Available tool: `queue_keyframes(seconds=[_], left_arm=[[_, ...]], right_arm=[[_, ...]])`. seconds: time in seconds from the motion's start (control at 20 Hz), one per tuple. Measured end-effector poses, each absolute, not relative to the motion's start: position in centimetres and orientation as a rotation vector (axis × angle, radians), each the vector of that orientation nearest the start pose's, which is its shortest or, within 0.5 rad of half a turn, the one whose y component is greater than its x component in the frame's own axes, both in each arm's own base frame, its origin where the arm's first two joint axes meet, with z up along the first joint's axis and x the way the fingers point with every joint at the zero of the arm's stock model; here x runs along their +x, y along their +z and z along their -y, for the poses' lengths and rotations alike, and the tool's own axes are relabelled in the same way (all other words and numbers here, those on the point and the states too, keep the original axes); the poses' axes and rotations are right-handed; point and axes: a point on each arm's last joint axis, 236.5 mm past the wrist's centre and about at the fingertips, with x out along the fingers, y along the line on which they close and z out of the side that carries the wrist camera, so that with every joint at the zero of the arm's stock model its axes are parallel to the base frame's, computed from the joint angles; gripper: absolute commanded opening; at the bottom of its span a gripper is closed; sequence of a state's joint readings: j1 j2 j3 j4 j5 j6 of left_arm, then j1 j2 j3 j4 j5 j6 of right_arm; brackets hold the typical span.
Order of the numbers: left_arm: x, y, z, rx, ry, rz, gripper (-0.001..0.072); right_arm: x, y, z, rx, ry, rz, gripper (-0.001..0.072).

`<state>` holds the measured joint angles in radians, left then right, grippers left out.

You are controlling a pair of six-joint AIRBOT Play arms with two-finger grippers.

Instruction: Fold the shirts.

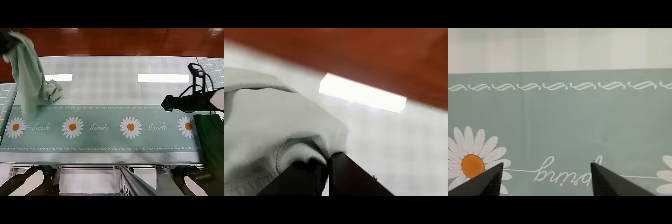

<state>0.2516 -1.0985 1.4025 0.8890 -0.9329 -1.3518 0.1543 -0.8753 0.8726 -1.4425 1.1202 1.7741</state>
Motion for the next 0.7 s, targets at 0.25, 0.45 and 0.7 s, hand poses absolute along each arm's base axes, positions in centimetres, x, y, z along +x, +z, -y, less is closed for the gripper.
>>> queue_keyframes(seconds=[0.25,0.45,0.7], left_arm=[[38.4,39.9,11.9,-0.434,-0.589,-0.208,0.0023],[33.9,46.4,18.4,-0.491,-0.804,-0.056,0.0023],[33.3,41.3,23.8,-0.462,-0.872,-0.166,0.0023]], right_arm=[[29.0,9.5,-7.3,0.231,0.120,-0.987,0.0627],[28.3,11.5,-7.4,0.242,0.135,-0.923,0.0627],[28.1,12.1,-7.4,0.246,0.140,-0.901,0.0627]])
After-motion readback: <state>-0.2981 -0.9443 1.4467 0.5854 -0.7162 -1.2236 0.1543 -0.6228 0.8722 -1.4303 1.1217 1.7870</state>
